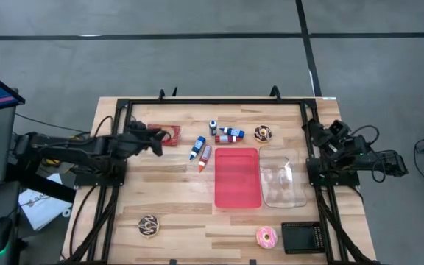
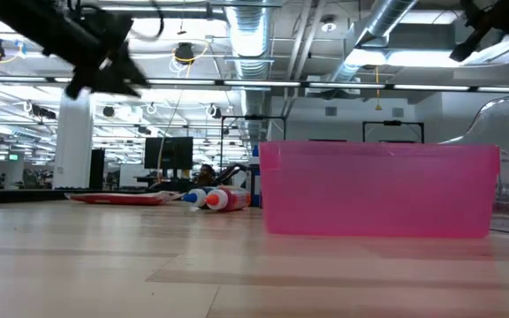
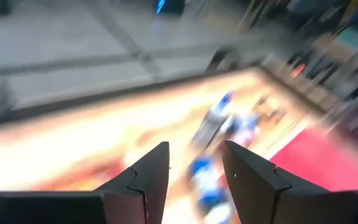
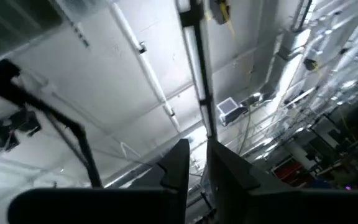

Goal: Pick & Place Food Item
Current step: Put the popcorn bag into the red bin

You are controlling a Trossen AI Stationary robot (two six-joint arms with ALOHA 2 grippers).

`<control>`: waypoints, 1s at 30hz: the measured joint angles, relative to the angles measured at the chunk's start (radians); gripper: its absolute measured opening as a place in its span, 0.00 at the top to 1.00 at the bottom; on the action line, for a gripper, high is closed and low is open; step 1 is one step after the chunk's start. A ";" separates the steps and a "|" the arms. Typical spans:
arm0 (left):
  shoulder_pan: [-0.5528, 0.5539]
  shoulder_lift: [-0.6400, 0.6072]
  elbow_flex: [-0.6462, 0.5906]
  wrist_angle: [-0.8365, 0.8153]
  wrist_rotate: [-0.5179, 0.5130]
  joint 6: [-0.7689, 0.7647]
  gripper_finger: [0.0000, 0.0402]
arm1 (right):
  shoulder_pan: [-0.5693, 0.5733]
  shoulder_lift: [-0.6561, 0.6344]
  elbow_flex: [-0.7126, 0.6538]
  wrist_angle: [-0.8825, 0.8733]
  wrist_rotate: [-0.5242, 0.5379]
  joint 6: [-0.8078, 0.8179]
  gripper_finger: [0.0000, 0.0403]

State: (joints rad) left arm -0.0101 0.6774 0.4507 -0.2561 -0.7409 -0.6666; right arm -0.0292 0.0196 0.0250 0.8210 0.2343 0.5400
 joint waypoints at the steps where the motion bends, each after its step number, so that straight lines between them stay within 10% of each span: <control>1: 0.000 -0.005 0.006 -0.093 0.010 -0.050 0.63 | 0.000 0.000 0.000 0.001 0.000 -0.001 0.87; 10: 0.000 -0.030 0.009 -0.500 0.126 -0.750 0.63 | 0.002 0.000 0.000 -0.006 0.034 -0.016 0.87; 19: 0.000 -0.028 -0.070 -0.485 -0.041 -1.346 0.63 | 0.005 0.000 0.002 -0.085 0.067 -0.012 0.87; 30: 0.105 -0.006 -0.199 -0.353 0.000 -1.454 0.69 | 0.030 0.000 0.002 -0.110 0.063 0.037 0.87</control>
State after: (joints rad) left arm 0.0949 0.6714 0.2518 -0.6095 -0.7414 -2.1201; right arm 0.0008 0.0196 0.0269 0.7105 0.2977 0.5774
